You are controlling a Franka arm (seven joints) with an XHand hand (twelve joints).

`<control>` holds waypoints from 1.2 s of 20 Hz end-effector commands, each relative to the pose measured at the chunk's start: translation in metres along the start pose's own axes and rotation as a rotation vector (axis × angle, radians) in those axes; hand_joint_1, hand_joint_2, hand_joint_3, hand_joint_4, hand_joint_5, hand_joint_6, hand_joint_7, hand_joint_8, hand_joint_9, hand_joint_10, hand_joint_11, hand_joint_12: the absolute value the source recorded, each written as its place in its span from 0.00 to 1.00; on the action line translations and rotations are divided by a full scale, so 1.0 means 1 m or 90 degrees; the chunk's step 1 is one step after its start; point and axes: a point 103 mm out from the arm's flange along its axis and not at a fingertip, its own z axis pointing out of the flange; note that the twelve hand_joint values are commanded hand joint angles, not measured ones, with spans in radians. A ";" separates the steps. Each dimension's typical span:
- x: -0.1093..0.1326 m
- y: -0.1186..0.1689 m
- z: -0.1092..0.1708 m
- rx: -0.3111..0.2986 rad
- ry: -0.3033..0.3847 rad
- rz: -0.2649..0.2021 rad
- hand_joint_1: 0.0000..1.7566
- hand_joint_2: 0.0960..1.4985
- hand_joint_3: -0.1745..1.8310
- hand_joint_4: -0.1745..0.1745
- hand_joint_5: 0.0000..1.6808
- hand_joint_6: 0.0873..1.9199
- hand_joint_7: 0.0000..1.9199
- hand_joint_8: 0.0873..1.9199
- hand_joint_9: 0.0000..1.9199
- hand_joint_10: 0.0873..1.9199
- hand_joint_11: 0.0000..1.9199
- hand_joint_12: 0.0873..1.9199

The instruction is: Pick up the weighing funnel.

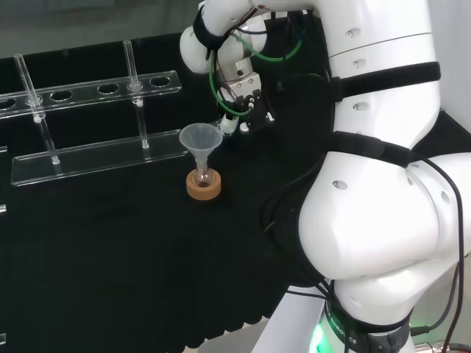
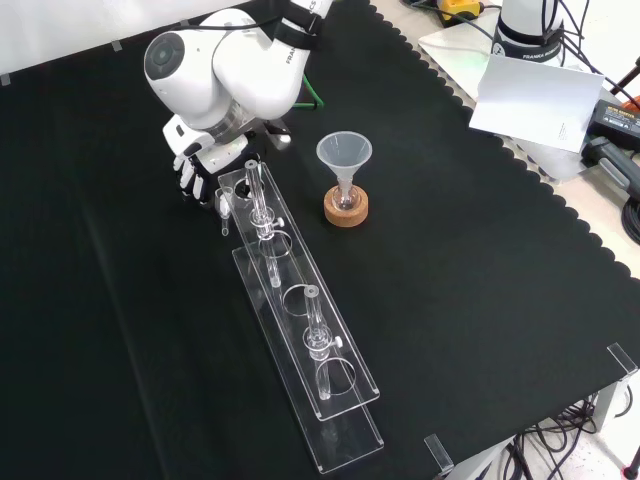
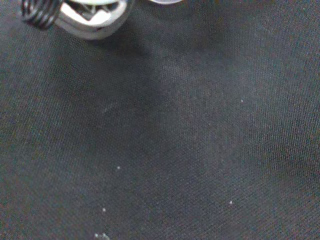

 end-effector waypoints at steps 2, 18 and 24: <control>-0.013 -0.010 -0.015 -0.039 0.009 0.014 0.63 0.43 0.40 1.00 0.71 0.39 0.30 0.29 0.43 0.20 0.30 0.60; -0.031 -0.049 -0.043 -0.059 0.077 0.049 0.63 0.42 0.42 1.00 0.72 0.38 0.29 0.30 0.43 0.19 0.33 0.58; -0.037 -0.064 -0.046 -0.074 0.095 0.062 0.63 0.41 0.42 1.00 0.73 0.37 0.29 0.30 0.43 0.19 0.33 0.57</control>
